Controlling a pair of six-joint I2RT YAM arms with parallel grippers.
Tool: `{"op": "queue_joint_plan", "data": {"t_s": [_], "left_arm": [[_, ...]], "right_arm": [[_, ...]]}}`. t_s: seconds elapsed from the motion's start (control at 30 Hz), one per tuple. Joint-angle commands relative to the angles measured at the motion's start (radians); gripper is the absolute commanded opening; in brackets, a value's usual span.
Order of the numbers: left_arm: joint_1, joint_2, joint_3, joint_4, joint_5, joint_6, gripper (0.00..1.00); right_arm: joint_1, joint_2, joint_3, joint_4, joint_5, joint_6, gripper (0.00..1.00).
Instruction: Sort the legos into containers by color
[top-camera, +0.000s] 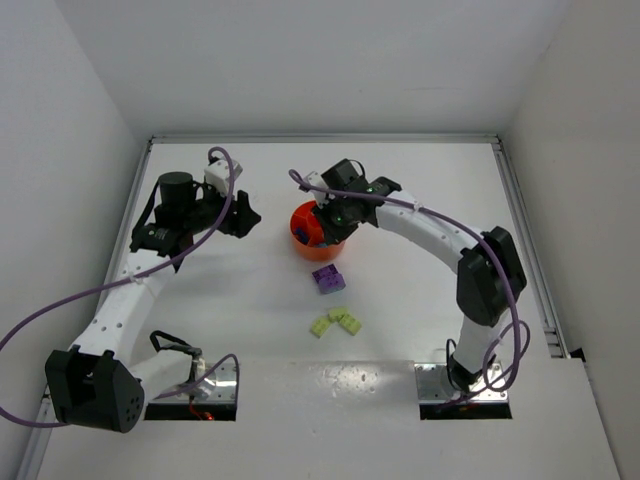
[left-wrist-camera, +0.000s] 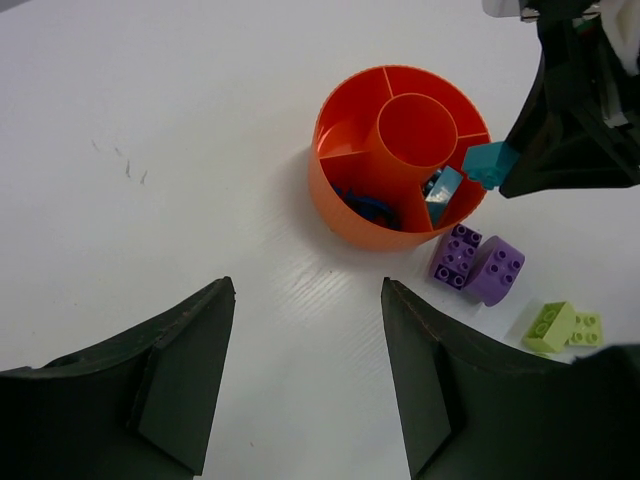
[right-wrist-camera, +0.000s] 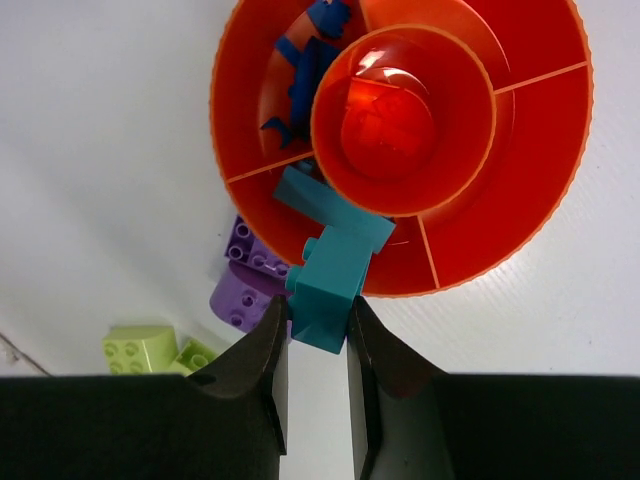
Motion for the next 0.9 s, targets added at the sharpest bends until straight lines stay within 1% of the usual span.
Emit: {"op": "queue_joint_plan", "data": {"t_s": [0.0, 0.03, 0.2, 0.27, 0.33, 0.4, 0.47, 0.67, 0.77, 0.8, 0.87], "left_arm": [[0.013, -0.025, 0.001, 0.037, 0.010, 0.016, 0.66], [0.013, -0.025, 0.001, 0.037, 0.010, 0.016, 0.66], [0.013, -0.025, 0.001, 0.037, 0.010, 0.016, 0.66], [0.013, -0.025, 0.001, 0.037, 0.010, 0.016, 0.66], [0.013, -0.016, 0.001, 0.037, 0.010, 0.016, 0.66], [0.013, -0.016, 0.001, 0.037, 0.010, 0.016, 0.66], [0.013, -0.016, 0.001, 0.037, 0.019, 0.016, 0.66], [0.013, -0.007, 0.001, 0.046, 0.029, 0.016, 0.66], [0.004, 0.004, 0.010, 0.046, 0.029, 0.007, 0.66], [0.004, 0.004, 0.010, 0.046, 0.029, 0.006, 0.66], [0.004, 0.004, 0.010, 0.046, 0.029, 0.006, 0.66]], "right_arm": [[-0.015, 0.024, 0.052, 0.004, 0.008, 0.016, 0.01], [-0.015, 0.033, 0.065, 0.004, 0.008, 0.016, 0.04], [-0.026, 0.064, 0.098, -0.005, -0.001, 0.025, 0.12], [-0.026, 0.064, 0.098, -0.005, -0.010, 0.025, 0.17], [-0.026, 0.054, 0.098, -0.014, -0.021, 0.025, 0.20], [-0.026, 0.032, 0.098, -0.014, -0.033, 0.016, 0.31], [-0.026, -0.002, 0.098, -0.014, -0.033, 0.016, 0.35], [-0.035, -0.060, 0.088, -0.014, -0.023, 0.007, 0.36], [-0.044, -0.071, 0.088, -0.005, 0.023, 0.019, 0.36], [-0.044, -0.071, 0.088, 0.009, 0.066, 0.019, 0.36], [-0.070, -0.071, 0.088, 0.021, 0.099, 0.028, 0.36]]}}
